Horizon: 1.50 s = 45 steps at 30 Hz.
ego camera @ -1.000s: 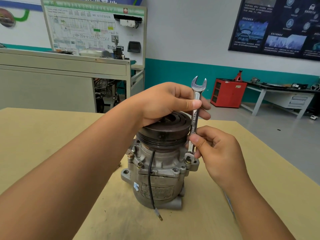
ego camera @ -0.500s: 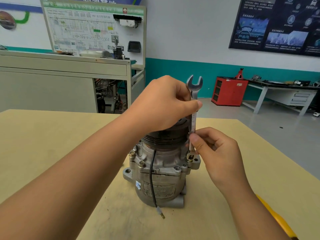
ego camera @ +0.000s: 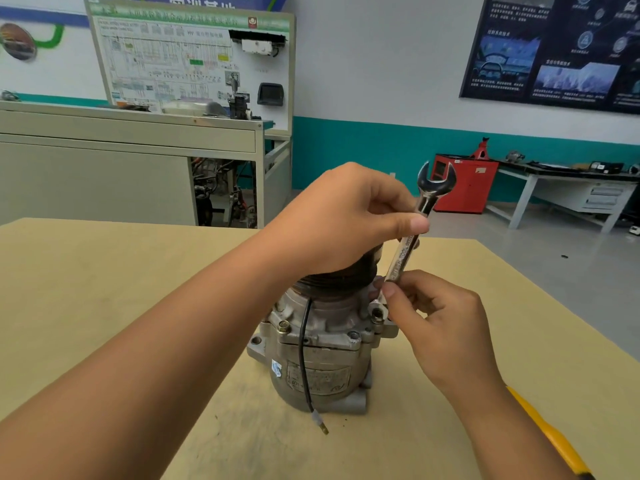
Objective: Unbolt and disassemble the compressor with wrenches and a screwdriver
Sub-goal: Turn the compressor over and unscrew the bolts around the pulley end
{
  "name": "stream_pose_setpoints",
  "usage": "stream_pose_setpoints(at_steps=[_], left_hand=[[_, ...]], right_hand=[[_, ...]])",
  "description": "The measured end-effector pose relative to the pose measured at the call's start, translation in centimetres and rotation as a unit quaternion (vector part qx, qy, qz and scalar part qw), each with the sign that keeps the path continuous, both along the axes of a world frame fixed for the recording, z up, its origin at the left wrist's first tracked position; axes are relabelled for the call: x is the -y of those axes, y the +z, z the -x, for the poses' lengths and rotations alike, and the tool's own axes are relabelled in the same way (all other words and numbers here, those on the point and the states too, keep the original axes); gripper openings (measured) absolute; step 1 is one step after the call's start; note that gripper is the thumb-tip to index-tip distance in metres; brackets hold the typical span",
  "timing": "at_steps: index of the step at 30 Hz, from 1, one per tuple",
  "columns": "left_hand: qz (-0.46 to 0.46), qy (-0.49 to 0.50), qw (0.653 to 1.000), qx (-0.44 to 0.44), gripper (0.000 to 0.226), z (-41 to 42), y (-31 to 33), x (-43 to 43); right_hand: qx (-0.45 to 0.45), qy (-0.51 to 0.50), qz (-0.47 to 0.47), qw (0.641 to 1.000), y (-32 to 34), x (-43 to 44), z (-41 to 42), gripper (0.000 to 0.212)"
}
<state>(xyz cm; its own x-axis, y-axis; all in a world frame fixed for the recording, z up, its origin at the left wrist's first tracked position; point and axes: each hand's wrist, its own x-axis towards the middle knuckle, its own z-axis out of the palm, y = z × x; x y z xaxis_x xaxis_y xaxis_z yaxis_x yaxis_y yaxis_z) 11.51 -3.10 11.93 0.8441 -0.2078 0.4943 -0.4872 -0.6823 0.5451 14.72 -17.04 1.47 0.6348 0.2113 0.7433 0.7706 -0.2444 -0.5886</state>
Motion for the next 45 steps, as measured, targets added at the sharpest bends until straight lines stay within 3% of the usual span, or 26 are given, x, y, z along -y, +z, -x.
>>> stream_pose_setpoints(at_steps=[6,13,17,22,24,28,32,39,45], left_hand=[[-0.046,0.049,0.996,0.052,0.023,-0.7,0.1,0.8],[-0.026,0.134,0.986,0.095,0.03,-1.0,-0.6,1.8],[-0.049,0.168,0.978,0.115,0.036,-1.2,-0.7,2.2],[-0.025,0.163,0.985,0.05,0.023,-1.6,-0.4,1.1],[0.004,0.124,0.992,0.002,0.019,-1.7,-0.1,0.4],[0.077,0.047,0.994,-0.066,0.01,-1.6,0.0,-0.2],[0.103,0.039,0.991,-0.082,0.02,-1.6,-0.2,-0.3],[0.107,0.039,0.992,-0.062,0.025,-1.4,-0.3,-0.5],[0.069,0.096,0.992,0.038,0.034,-1.2,-0.9,-0.6]], right_hand=[[-0.095,0.054,-0.027,0.994,-0.3,0.5,-0.5,0.021],[-0.007,-0.04,0.003,0.999,-0.3,-0.1,-0.2,0.003],[-0.006,-0.022,0.018,1.0,-0.6,-0.3,-0.4,0.016],[-0.042,-0.007,0.009,0.999,-0.5,0.0,-0.5,0.021],[-0.077,0.02,-0.005,0.997,-0.3,0.2,-0.6,0.018],[-0.108,0.049,-0.03,0.992,-0.4,0.4,-0.8,0.033],[-0.11,0.047,-0.035,0.992,-0.7,0.2,-0.7,0.033],[-0.009,-0.017,-0.027,0.999,-0.6,0.0,-0.5,0.009],[0.059,-0.073,0.029,0.995,-0.9,-0.3,-0.2,0.009]])
